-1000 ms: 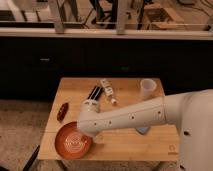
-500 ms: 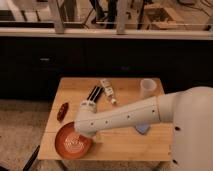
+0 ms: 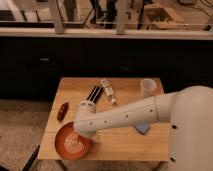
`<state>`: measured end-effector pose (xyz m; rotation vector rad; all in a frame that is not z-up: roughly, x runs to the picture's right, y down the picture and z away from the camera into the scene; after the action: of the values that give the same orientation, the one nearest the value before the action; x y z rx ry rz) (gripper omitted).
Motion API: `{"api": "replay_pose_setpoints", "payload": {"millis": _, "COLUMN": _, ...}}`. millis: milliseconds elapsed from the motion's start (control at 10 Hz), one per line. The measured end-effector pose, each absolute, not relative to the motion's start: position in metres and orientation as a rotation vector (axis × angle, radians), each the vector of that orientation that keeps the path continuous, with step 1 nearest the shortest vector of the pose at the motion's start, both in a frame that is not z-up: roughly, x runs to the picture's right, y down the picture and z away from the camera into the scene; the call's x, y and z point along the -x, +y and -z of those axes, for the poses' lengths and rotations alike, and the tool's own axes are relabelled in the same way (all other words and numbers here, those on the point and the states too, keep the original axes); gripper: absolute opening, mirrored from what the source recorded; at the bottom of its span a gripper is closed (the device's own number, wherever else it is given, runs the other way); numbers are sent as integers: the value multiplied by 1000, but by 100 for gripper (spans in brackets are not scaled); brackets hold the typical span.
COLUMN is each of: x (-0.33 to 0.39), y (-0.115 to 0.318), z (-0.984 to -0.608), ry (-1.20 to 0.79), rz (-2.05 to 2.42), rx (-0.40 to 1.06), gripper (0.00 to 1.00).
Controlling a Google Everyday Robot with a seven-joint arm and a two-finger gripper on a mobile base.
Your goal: Pick up the ceramic bowl
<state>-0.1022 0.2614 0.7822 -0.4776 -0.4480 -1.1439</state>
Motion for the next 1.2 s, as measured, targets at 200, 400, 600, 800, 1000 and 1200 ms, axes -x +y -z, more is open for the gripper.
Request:
{"api": "replay_pose_setpoints", "payload": {"millis": 200, "x": 102, "y": 254, "z": -777, "ry": -449, "rz": 1146, "rx": 476, "gripper": 63}}
{"api": "replay_pose_setpoints", "payload": {"millis": 400, "x": 98, "y": 250, "z": -777, "ry": -453, "rz": 1151, "rx": 481, "gripper": 37}}
{"api": "replay_pose_setpoints", "payload": {"millis": 600, "x": 100, "y": 252, "z": -777, "ry": -461, "rz": 1153, "rx": 485, "gripper": 25}}
{"api": "replay_pose_setpoints", "payload": {"millis": 800, "x": 98, "y": 243, "z": -775, "ry": -459, "rz": 1162, "rx": 482, "gripper": 6}}
{"api": "replay_pose_setpoints", "payload": {"millis": 1000, "x": 94, "y": 231, "z": -766, "ry": -457, "rz": 1165, "rx": 490, "gripper": 0}}
{"api": "replay_pose_setpoints", "payload": {"millis": 1200, "x": 92, "y": 229, "z": -767, "ry": -454, "rz": 1171, "rx": 493, "gripper": 0}}
